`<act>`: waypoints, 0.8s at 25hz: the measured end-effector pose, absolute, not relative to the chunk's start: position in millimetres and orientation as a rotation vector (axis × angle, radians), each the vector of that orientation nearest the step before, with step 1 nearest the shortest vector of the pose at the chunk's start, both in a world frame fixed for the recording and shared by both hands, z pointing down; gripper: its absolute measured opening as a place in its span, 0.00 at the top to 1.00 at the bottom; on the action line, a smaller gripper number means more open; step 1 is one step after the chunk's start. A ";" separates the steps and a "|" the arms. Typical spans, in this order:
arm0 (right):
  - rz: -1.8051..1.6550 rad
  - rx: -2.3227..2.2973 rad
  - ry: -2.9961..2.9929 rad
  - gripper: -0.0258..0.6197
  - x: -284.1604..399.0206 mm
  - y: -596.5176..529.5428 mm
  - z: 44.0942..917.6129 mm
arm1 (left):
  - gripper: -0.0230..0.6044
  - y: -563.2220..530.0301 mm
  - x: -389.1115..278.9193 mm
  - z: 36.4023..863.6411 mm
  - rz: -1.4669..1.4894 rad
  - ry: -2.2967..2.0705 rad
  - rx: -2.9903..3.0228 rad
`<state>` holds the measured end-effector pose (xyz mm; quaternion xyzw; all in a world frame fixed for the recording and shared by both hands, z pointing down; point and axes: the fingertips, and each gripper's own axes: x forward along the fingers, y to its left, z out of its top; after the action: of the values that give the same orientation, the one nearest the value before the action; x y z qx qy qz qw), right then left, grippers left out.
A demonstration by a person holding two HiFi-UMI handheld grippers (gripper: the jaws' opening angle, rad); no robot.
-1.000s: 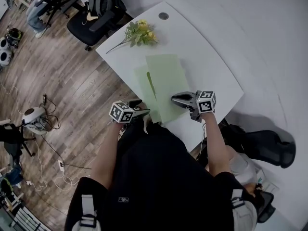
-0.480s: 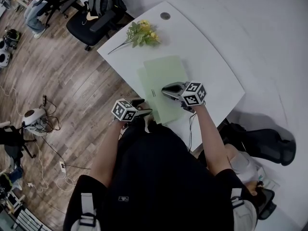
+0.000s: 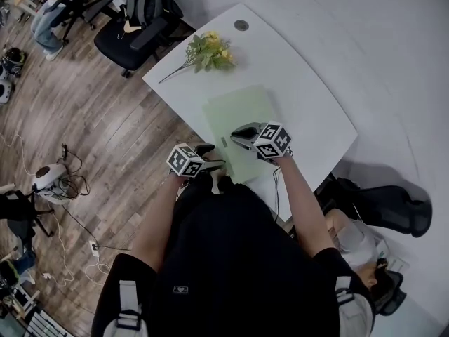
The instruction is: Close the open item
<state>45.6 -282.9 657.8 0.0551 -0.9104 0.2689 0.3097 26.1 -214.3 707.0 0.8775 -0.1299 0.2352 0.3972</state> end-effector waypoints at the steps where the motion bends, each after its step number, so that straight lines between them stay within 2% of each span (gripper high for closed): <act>1: 0.700 0.146 -2.394 0.92 44.8 -281.9 660.5 | 0.46 -215.1 26.1 707.0 0.600 -0.318 2.226; 20: 0.675 0.203 -2.286 0.92 24.7 -267.2 693.6 | 0.46 -219.2 16.4 708.8 0.660 -0.168 2.279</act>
<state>24.7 -267.2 693.6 0.0789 -0.8894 0.2626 0.3658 16.4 -219.2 708.8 0.8893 -0.0657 0.2574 0.3722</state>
